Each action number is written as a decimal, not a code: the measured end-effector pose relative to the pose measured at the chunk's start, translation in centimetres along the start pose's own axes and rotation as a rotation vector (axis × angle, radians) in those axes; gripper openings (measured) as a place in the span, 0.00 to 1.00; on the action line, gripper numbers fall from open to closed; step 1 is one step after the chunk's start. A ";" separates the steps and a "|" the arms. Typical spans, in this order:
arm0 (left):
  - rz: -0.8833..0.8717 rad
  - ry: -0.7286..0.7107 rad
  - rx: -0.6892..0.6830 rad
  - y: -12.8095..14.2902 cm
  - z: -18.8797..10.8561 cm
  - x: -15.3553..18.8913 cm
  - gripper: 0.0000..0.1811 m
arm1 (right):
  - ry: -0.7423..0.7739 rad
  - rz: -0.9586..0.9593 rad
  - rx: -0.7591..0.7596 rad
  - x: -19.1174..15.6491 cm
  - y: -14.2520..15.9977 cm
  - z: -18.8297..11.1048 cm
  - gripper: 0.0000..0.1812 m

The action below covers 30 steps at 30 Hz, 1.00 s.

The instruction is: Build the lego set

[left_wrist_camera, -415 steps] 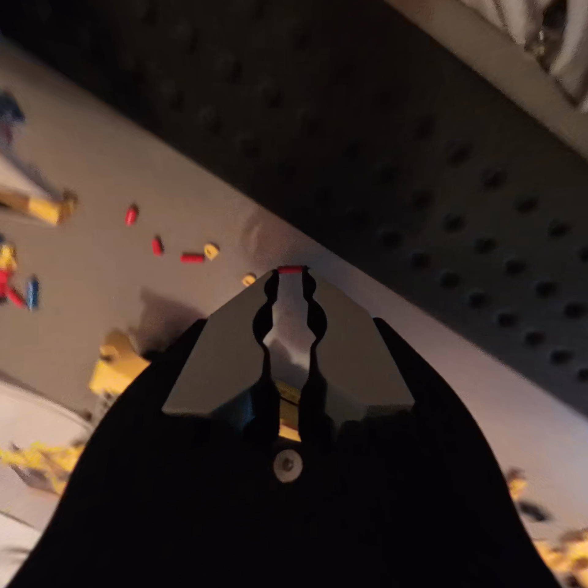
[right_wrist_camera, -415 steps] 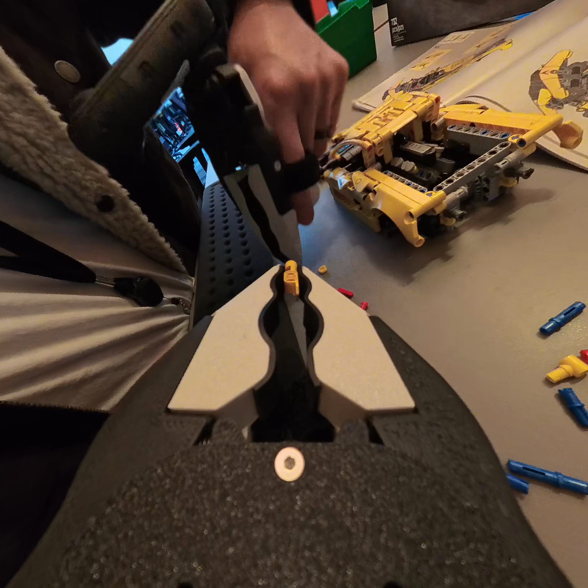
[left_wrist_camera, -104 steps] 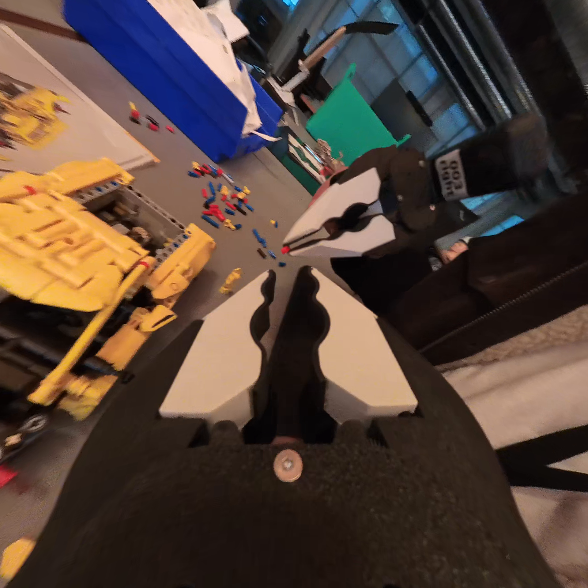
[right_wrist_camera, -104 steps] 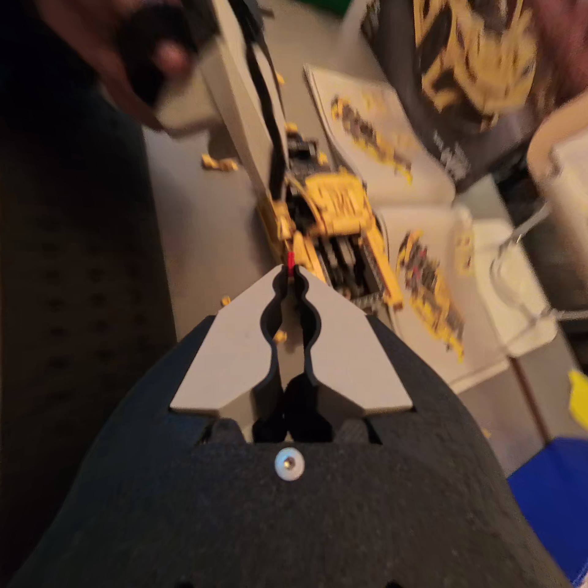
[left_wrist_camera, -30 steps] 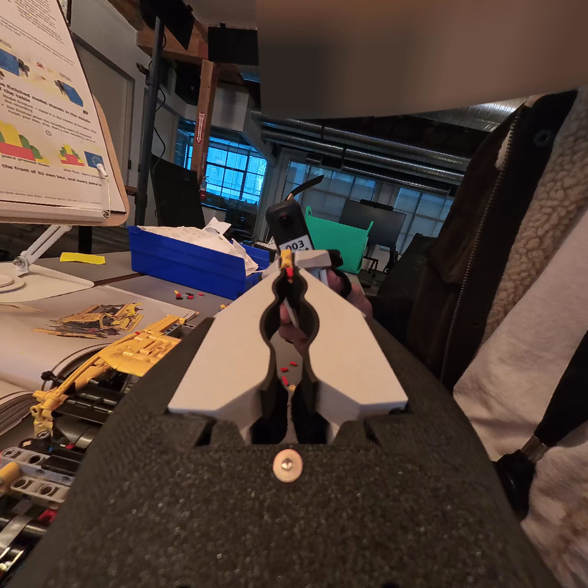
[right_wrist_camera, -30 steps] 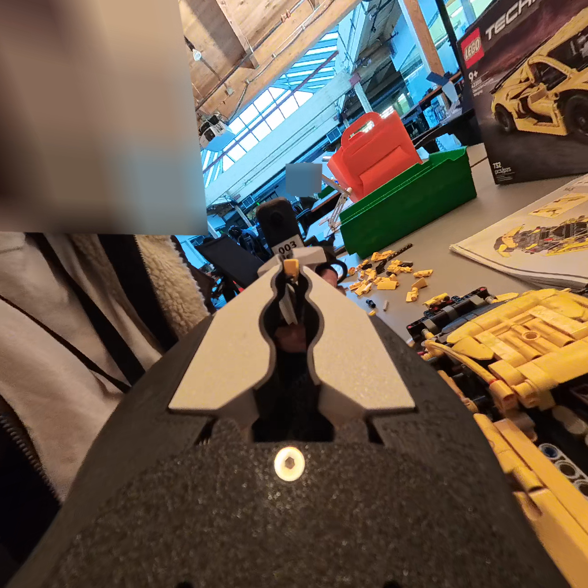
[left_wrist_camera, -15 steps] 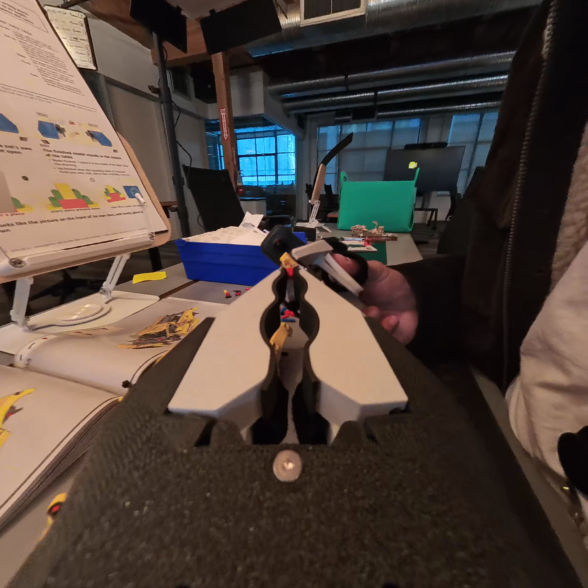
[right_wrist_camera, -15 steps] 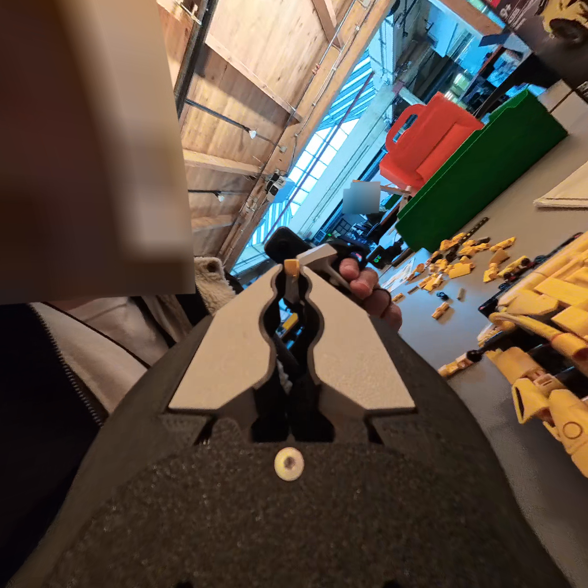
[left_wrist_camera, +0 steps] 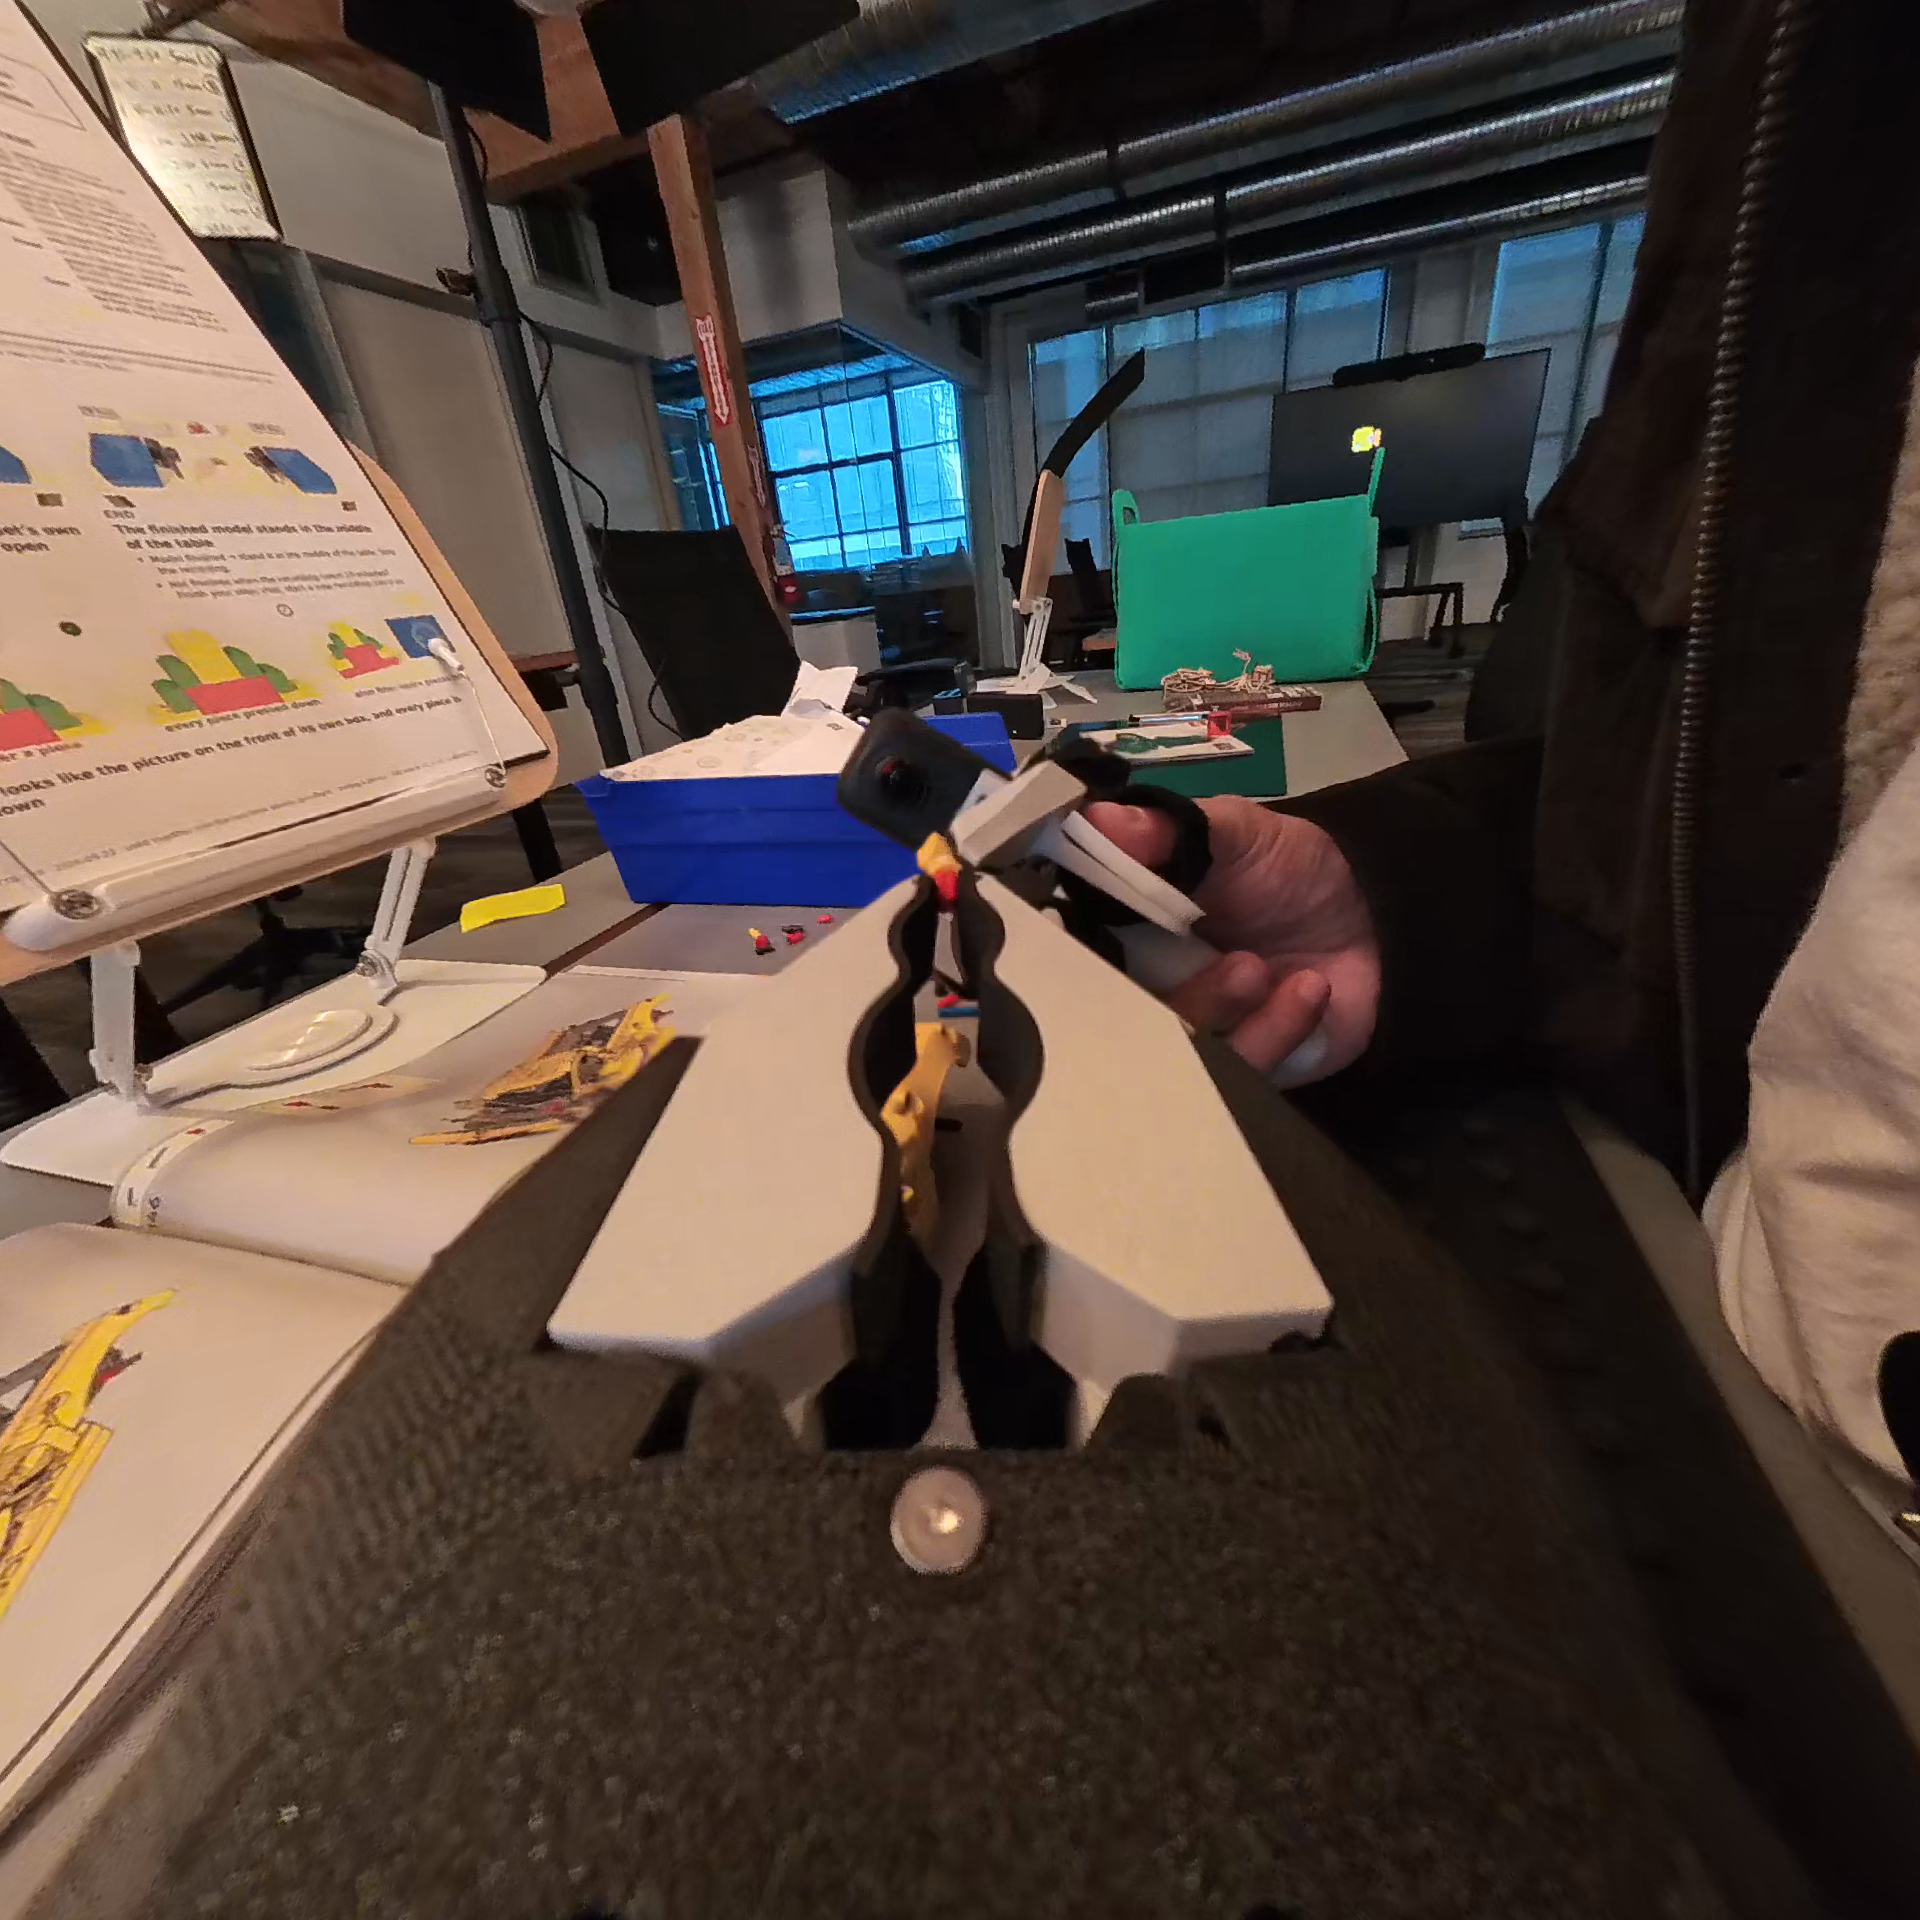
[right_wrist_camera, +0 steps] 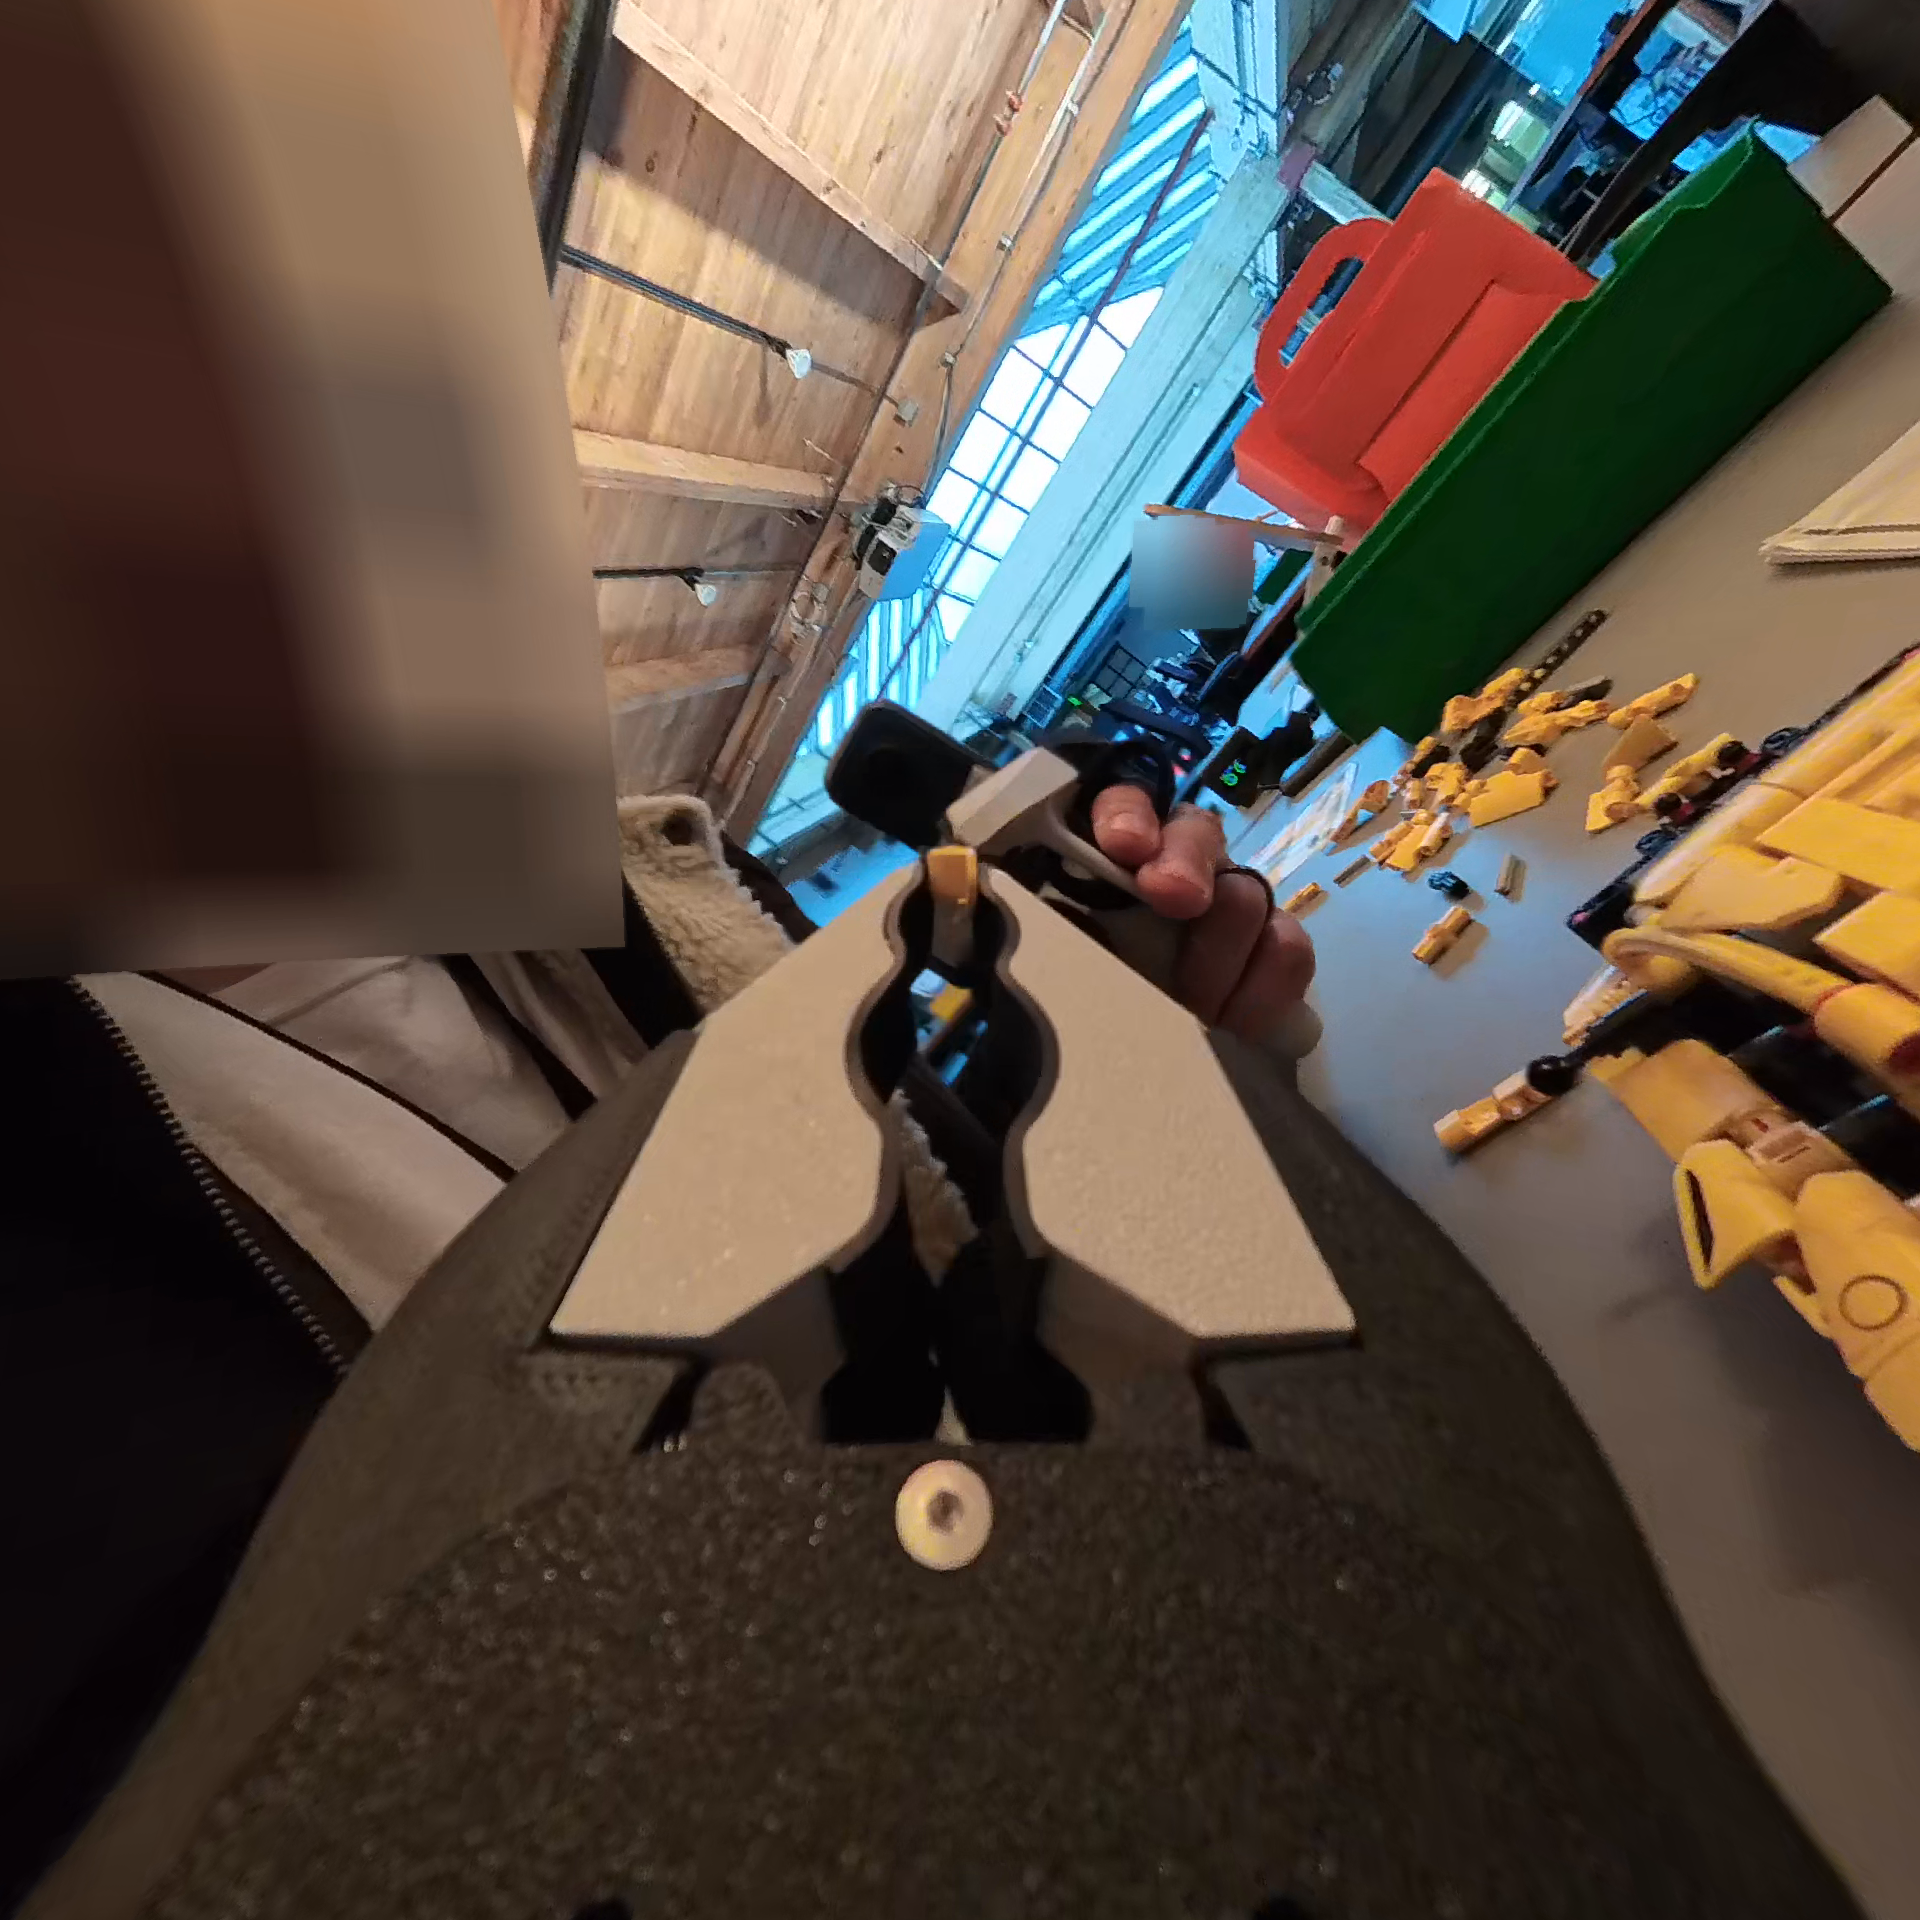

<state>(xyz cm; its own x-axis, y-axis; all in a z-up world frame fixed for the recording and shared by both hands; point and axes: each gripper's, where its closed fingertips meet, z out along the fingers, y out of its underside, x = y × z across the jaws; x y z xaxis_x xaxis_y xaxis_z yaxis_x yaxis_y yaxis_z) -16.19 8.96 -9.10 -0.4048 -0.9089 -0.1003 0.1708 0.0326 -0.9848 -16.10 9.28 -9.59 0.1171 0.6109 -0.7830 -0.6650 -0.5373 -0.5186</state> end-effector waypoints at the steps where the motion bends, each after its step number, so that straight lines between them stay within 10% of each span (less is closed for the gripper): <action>1: -0.011 0.009 -0.008 0.2 0.0 0.1 0.02 | 0.016 -0.016 -0.019 0.1 0.2 -0.1 0.03; 30: -0.105 0.002 -0.101 2.3 0.9 -0.1 0.02 | 0.112 -0.065 -0.034 1.7 0.7 -1.3 0.03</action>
<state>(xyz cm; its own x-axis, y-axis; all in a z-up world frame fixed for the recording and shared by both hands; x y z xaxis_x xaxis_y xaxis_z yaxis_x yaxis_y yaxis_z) -14.98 8.76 -11.27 -0.4172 -0.9088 0.0035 0.0362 -0.0204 -0.9991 -15.41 9.26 -11.71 0.2422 0.5770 -0.7800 -0.6281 -0.5195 -0.5793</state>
